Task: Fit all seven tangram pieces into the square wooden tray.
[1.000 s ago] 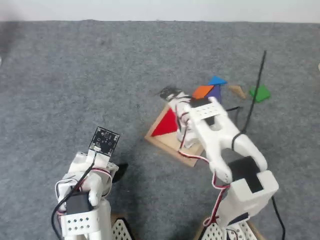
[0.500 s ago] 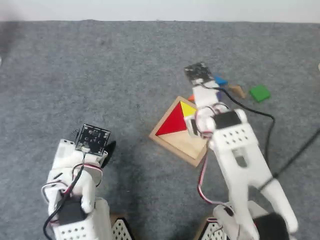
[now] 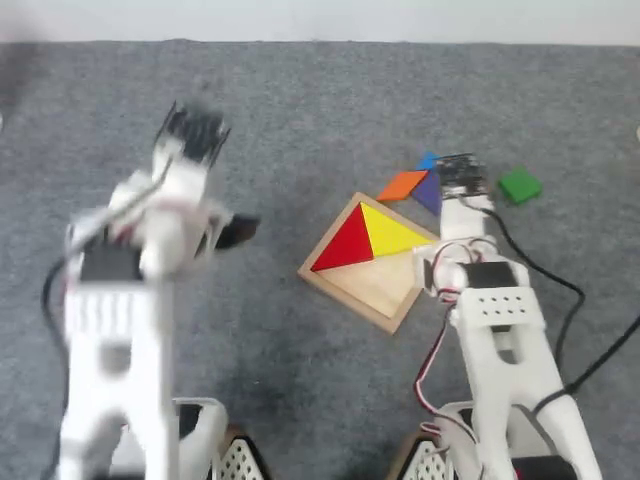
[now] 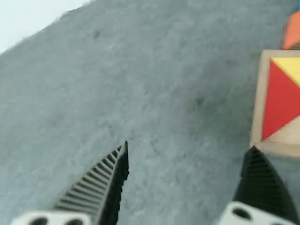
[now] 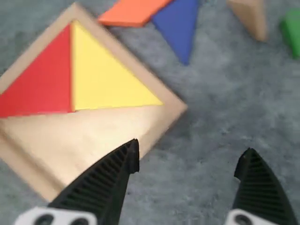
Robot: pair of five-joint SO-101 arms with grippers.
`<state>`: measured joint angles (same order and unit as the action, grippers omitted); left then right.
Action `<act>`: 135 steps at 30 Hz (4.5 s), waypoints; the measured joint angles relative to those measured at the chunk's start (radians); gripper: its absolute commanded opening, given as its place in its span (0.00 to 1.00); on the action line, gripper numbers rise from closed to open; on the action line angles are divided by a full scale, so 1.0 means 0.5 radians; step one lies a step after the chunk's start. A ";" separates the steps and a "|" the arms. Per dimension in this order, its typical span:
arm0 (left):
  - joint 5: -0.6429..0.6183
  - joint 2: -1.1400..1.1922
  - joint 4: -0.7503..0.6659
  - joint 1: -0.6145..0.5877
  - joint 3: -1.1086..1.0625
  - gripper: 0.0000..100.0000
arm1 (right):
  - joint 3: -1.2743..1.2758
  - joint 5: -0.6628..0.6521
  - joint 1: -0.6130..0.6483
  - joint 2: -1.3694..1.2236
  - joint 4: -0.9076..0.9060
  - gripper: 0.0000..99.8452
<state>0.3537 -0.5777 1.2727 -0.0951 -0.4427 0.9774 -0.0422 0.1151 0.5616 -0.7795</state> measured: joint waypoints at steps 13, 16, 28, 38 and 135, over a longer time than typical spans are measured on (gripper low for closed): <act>-0.350 1.648 0.095 0.267 0.970 0.37 | -0.144 -0.006 -0.098 -0.638 0.061 0.34; -0.420 1.847 0.058 0.267 1.003 0.37 | -0.255 -0.003 -0.117 -0.822 0.006 0.34; -0.473 2.314 -0.046 0.279 1.092 0.35 | -0.341 -0.006 -0.261 -0.918 -0.175 0.34; -0.454 2.314 0.003 0.298 1.105 0.35 | -0.341 -0.049 -0.276 -0.924 -0.187 0.34; -0.543 -0.224 -0.804 -0.215 -1.320 0.35 | -2.786 0.810 0.420 -2.645 -0.249 0.34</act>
<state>0.0821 -0.6897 0.8707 -0.2025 -1.1024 -0.4158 0.3629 0.3253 -0.7610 -0.9037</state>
